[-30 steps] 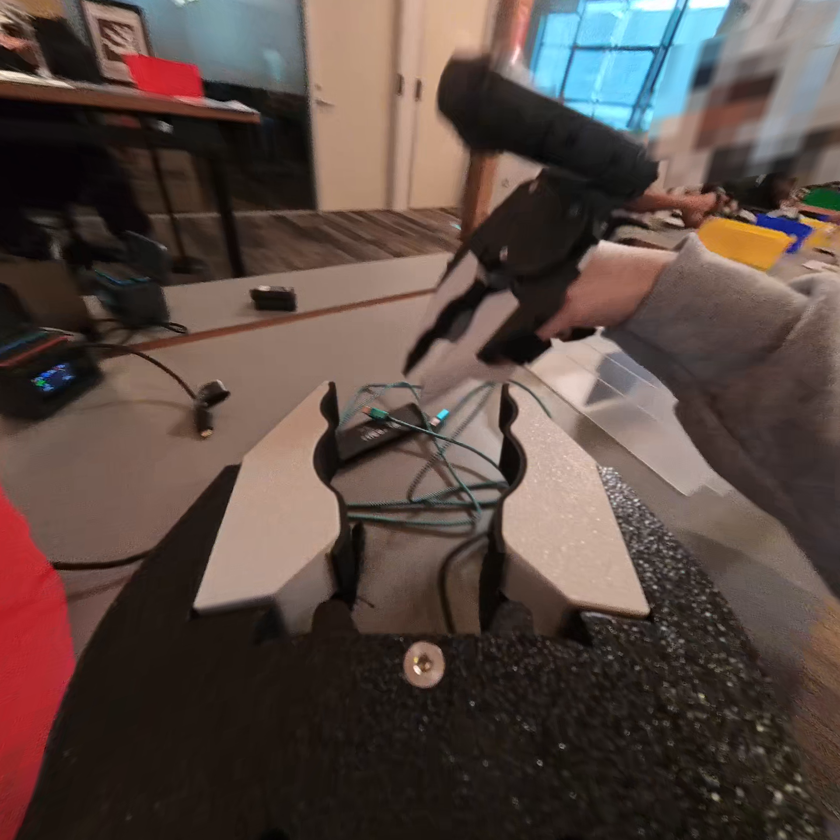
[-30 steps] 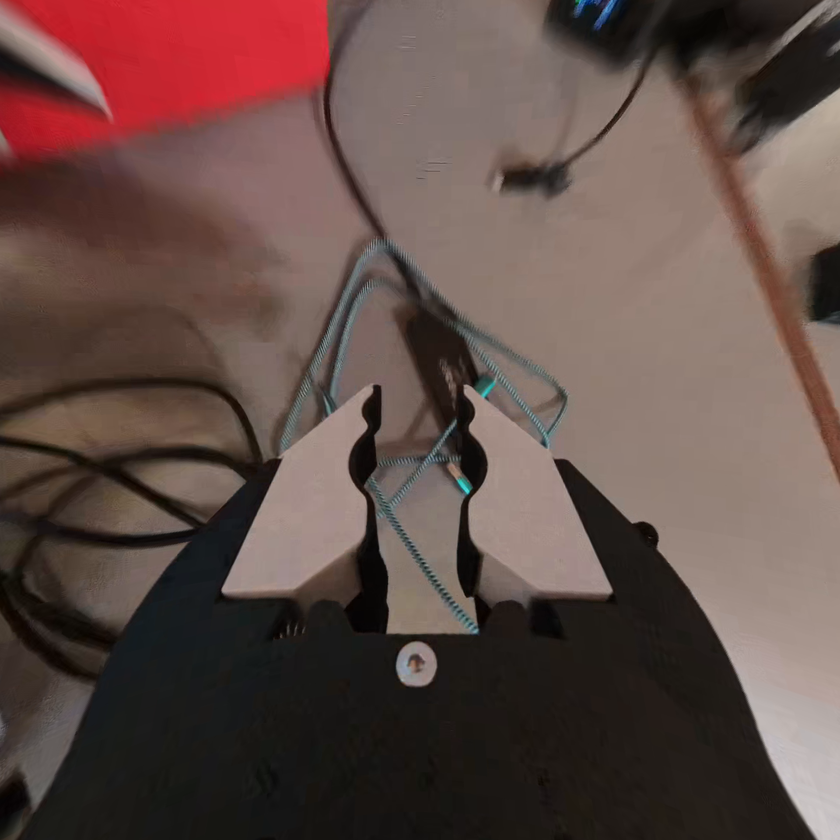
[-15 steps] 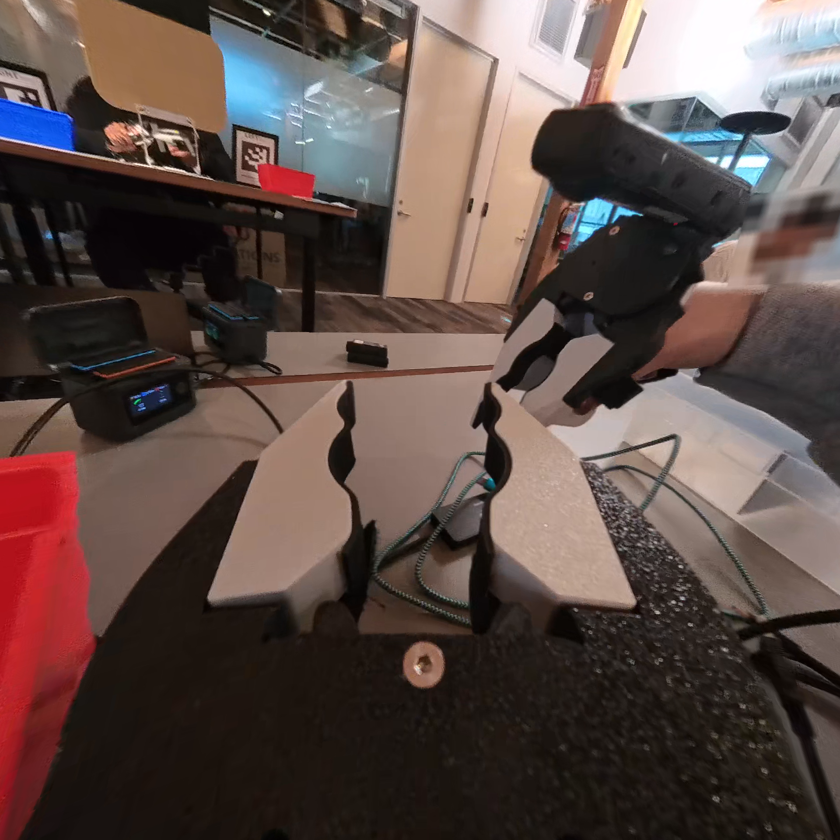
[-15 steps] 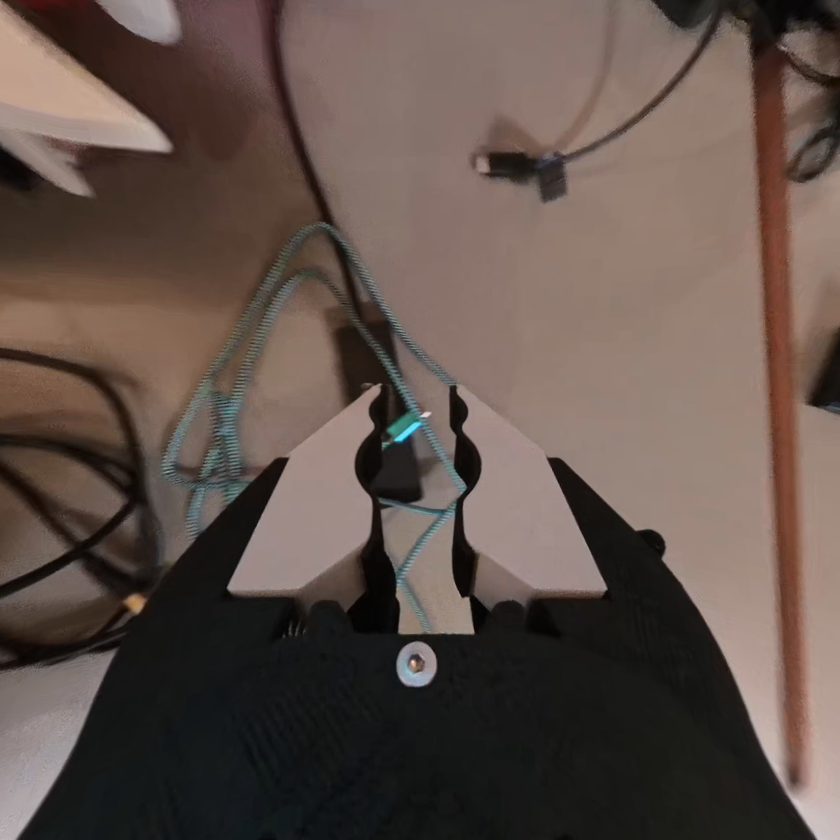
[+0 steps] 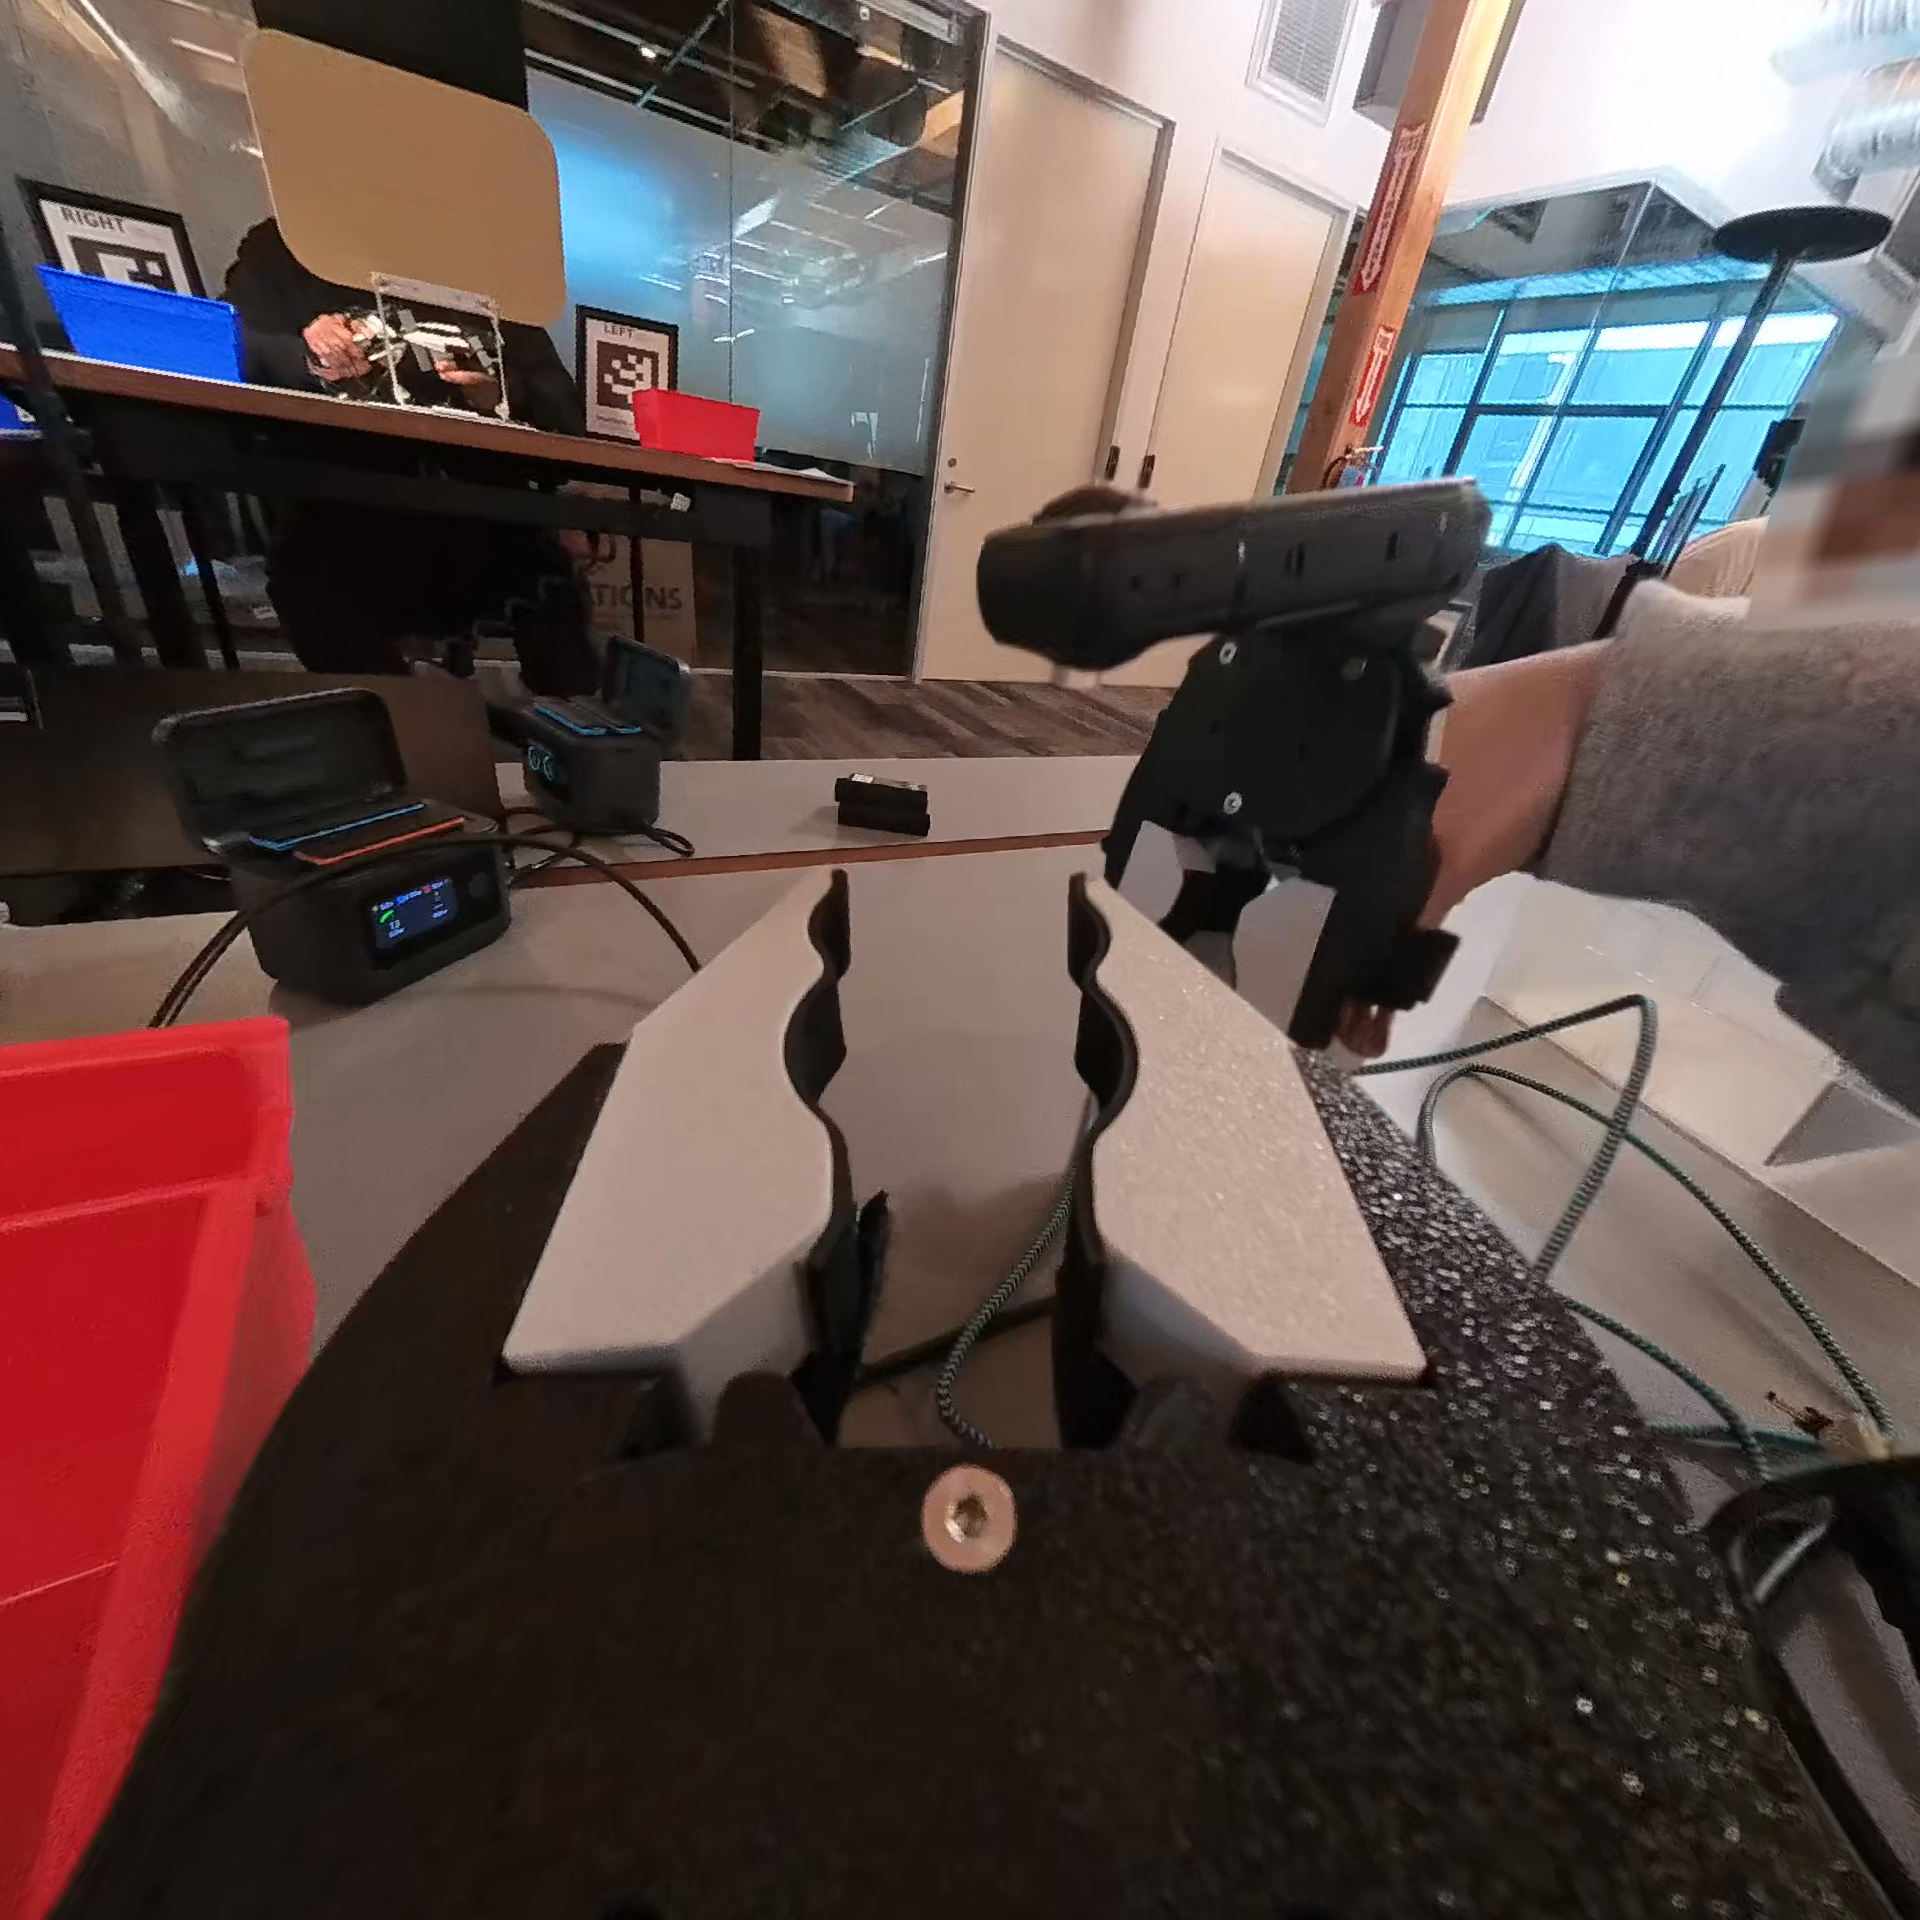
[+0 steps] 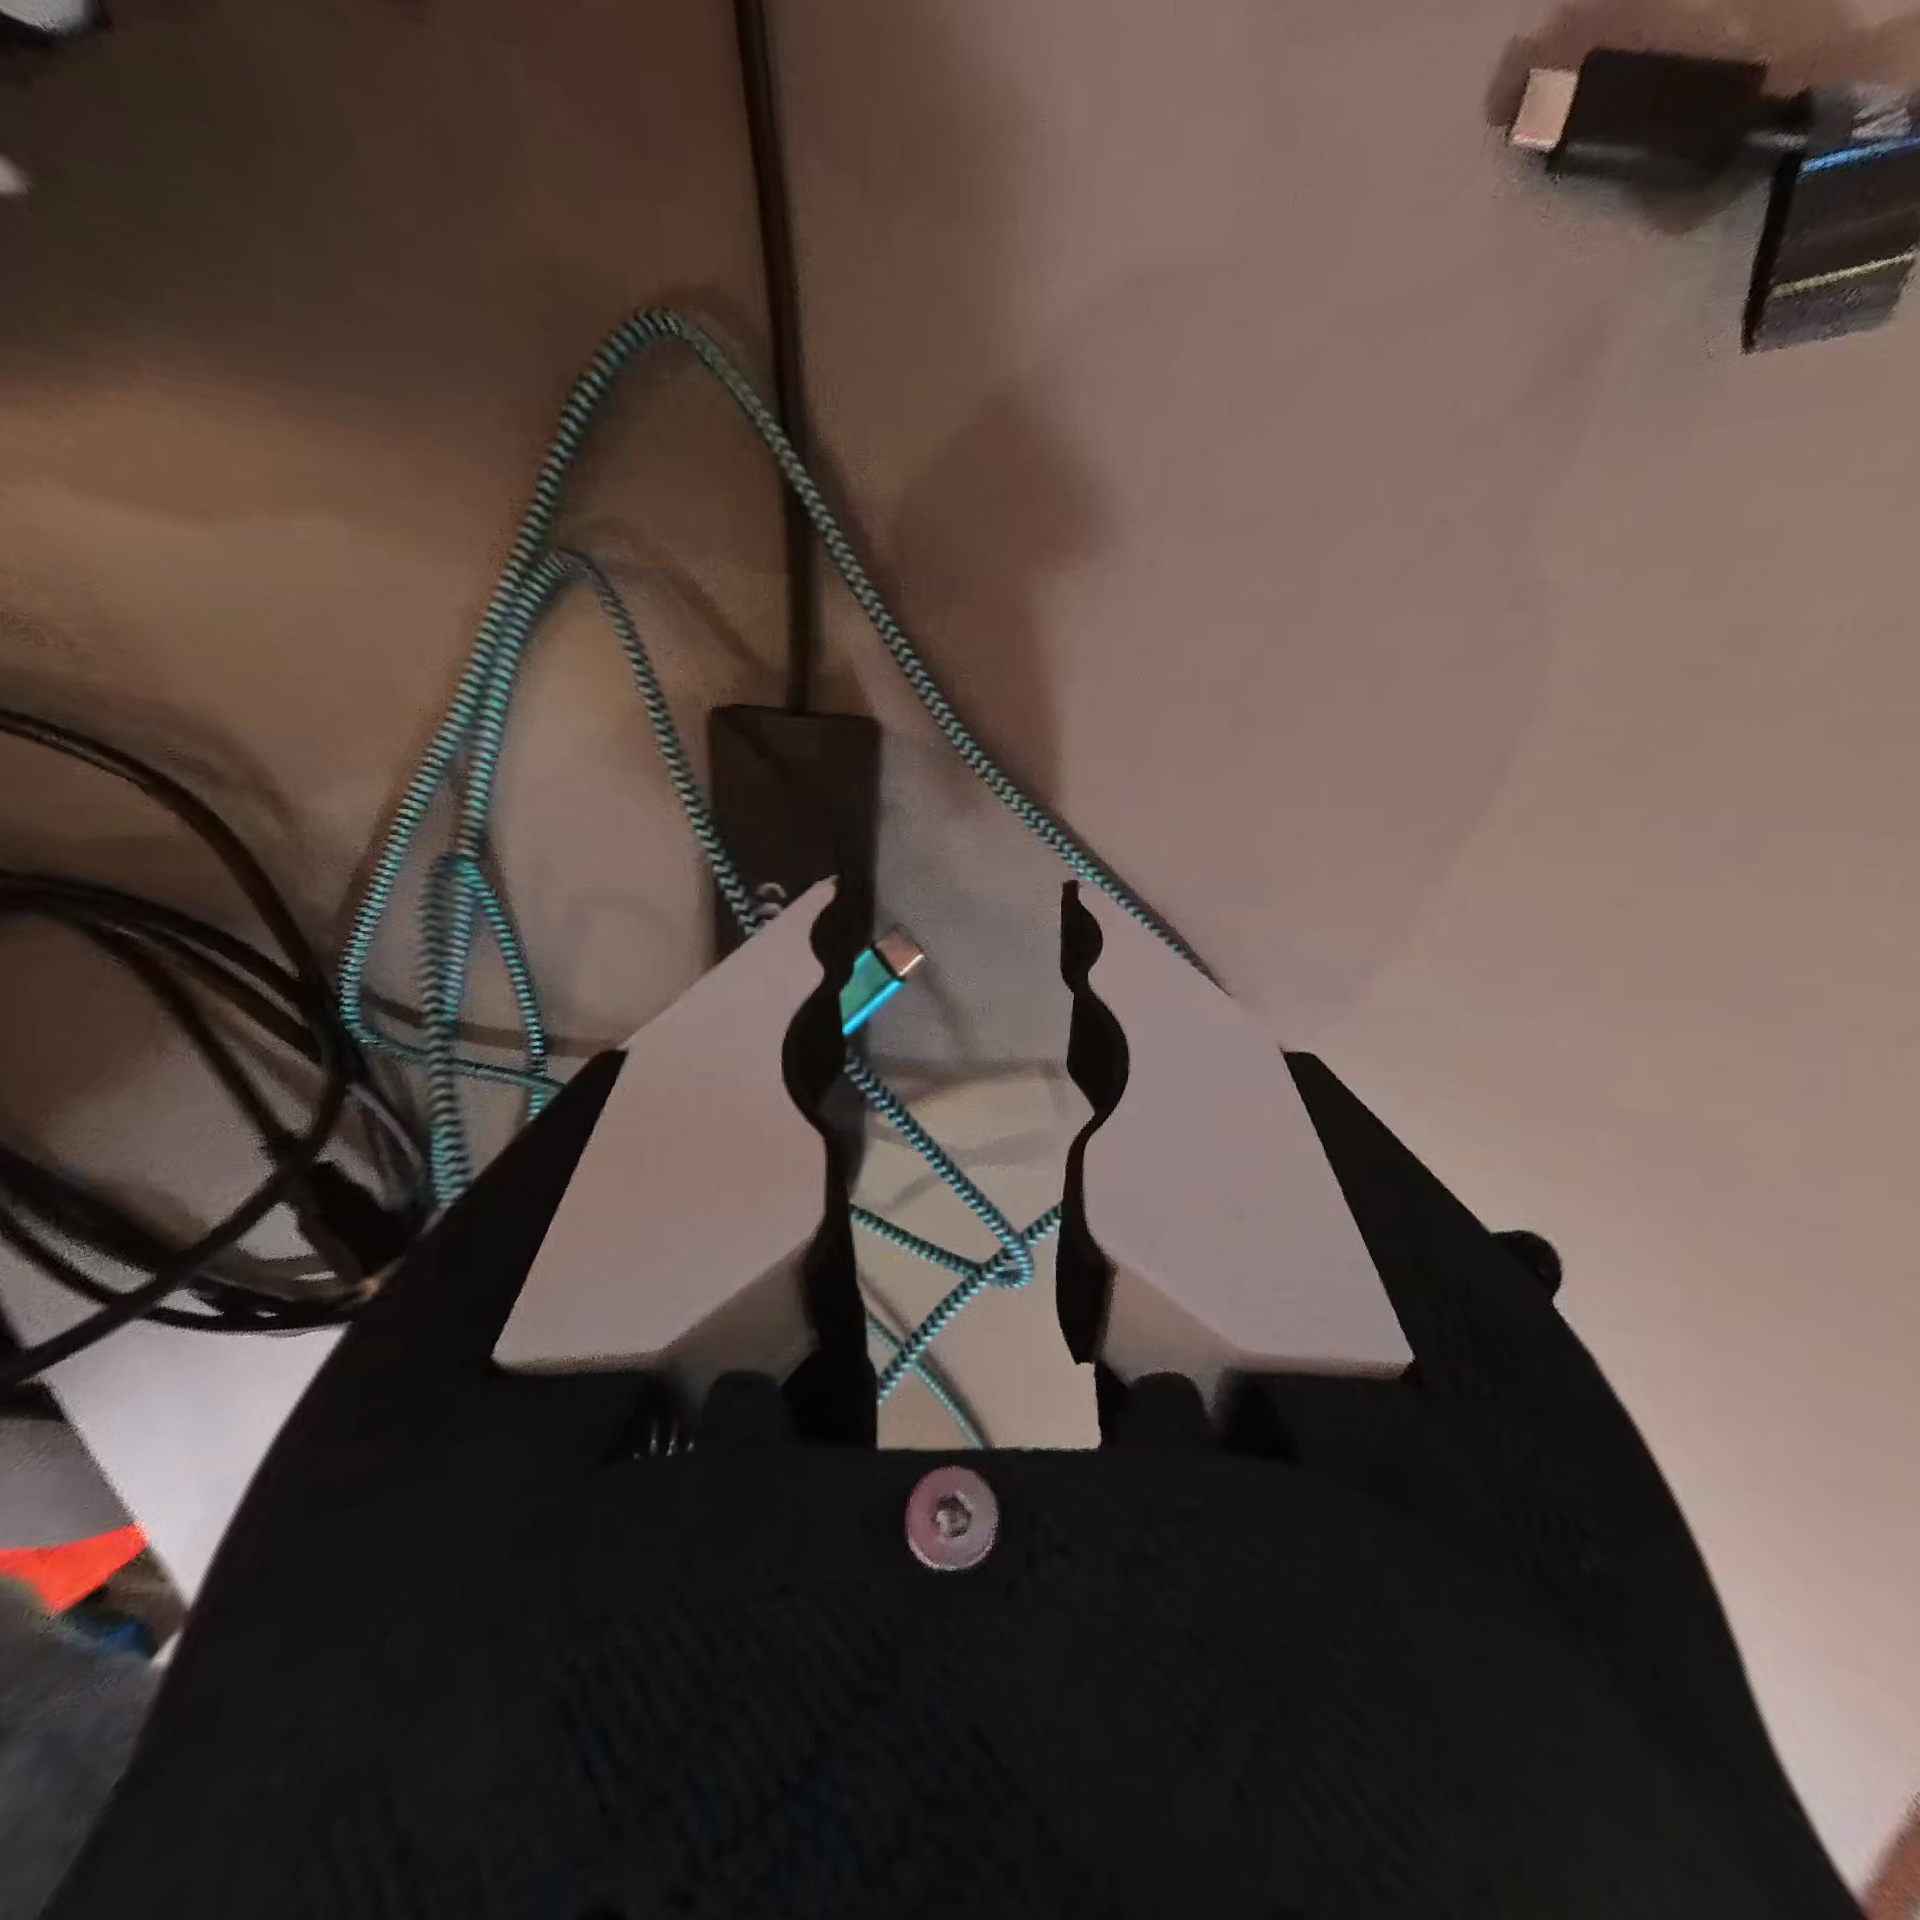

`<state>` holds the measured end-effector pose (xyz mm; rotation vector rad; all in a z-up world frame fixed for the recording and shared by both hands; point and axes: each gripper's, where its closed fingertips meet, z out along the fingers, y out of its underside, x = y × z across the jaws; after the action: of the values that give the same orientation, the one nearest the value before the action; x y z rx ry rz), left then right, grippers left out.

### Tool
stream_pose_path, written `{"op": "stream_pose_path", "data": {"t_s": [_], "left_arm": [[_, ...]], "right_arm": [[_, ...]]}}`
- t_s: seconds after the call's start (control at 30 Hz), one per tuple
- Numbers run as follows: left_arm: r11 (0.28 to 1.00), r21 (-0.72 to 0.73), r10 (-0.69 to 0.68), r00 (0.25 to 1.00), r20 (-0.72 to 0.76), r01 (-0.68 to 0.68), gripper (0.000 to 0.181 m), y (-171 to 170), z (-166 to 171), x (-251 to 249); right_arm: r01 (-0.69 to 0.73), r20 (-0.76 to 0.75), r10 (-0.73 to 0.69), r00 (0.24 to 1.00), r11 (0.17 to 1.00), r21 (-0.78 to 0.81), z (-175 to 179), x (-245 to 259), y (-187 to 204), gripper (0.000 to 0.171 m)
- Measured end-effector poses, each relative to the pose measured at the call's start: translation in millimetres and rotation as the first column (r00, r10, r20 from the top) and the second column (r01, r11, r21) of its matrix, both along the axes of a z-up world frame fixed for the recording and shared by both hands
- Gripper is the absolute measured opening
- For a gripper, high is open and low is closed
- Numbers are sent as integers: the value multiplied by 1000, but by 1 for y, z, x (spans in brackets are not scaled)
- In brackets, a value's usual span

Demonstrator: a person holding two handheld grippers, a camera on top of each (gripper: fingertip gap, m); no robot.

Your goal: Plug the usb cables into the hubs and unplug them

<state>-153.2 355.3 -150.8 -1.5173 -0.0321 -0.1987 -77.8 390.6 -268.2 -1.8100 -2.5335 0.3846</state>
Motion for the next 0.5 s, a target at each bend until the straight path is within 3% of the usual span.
{"op": "stream_pose_path", "data": {"t_s": [0.1, 0.3, 0.5], "left_arm": [[1000, -4, -9, 1000, 1, 9, 39, 1, -1, 2], [1000, -8, -21, 1000, 14, 21, 38, 1, -1, 3], [999, -17, -31, 999, 13, 31, 37, 1, -2, 5]], "right_arm": [[31, 4, -30, 1000, 993, -113, 8, 0, -19, 38], [13, 31, -14, 999, 1000, 17, -4, 0, -28, 34], [87, 63, -92, 994, 993, 77, -11, -3, -29, 44]]}}
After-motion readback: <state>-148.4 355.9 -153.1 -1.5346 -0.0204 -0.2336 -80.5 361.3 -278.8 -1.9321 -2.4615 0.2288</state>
